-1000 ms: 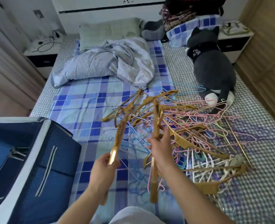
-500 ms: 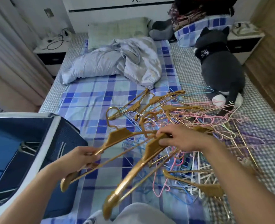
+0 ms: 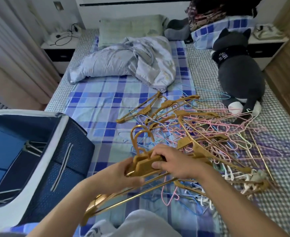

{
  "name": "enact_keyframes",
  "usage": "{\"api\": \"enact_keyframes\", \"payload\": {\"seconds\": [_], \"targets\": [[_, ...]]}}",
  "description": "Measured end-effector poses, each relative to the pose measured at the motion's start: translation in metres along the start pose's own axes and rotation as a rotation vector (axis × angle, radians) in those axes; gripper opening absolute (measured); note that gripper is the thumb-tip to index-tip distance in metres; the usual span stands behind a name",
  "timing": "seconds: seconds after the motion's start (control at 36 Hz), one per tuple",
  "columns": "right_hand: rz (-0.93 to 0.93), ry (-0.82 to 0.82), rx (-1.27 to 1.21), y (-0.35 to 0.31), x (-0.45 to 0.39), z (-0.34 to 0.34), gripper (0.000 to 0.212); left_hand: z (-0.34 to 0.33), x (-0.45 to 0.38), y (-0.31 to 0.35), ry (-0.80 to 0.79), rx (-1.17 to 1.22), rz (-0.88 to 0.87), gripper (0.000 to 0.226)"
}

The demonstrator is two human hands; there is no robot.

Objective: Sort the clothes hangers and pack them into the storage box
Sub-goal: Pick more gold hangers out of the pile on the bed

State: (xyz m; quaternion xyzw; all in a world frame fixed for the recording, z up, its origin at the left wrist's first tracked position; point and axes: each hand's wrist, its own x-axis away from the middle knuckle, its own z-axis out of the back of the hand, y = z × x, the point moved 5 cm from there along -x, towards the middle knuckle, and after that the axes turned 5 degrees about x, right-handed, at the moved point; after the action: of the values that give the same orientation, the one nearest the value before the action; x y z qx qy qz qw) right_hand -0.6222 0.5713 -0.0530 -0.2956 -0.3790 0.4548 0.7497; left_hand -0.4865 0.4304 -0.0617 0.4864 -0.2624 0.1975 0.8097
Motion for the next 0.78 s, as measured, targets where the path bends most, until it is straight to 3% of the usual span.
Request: {"api": "enact_keyframes", "payload": {"seconds": [0.03, 0.11, 0.17, 0.28, 0.36, 0.47, 0.56, 0.64, 0.78], "targets": [[0.025, -0.002, 0.013, -0.004, -0.001, -0.007, 0.009, -0.002, -0.003, 0.008, 0.030, 0.059, -0.016, 0.055], [0.064, 0.042, -0.011, -0.003, -0.001, -0.020, 0.007, -0.005, -0.008, 0.022, 0.138, 0.027, -0.043, 0.031], [0.030, 0.070, -0.018, 0.007, 0.003, -0.022, 0.011, -0.008, -0.008, 0.019, 0.182, 0.019, -0.041, 0.032], [-0.106, 0.069, -0.063, 0.022, 0.013, -0.024, 0.032, -0.019, -0.010, 0.020, 0.396, -0.379, -0.040, 0.049], [-0.187, 0.221, -0.305, 0.027, 0.019, -0.016, 0.027, -0.025, -0.010, 0.035, 0.541, -0.446, -0.096, 0.051], [-0.528, 0.524, -0.557, 0.052, 0.030, 0.000, 0.021, -0.019, -0.010, 0.037, 0.608, -0.528, -0.041, 0.042], [-0.575, 0.616, -0.690, 0.041, 0.046, 0.016, 0.052, -0.015, -0.007, 0.033, 0.629, -0.619, 0.008, 0.041], [-0.531, 0.437, -0.541, 0.007, 0.047, 0.012, 0.072, -0.020, -0.006, 0.027, 0.634, -0.728, 0.034, 0.039], [-0.558, 0.420, -0.124, 0.005, 0.031, -0.009, 0.057, -0.031, -0.010, 0.015, 0.601, -0.794, 0.048, 0.031]]}}
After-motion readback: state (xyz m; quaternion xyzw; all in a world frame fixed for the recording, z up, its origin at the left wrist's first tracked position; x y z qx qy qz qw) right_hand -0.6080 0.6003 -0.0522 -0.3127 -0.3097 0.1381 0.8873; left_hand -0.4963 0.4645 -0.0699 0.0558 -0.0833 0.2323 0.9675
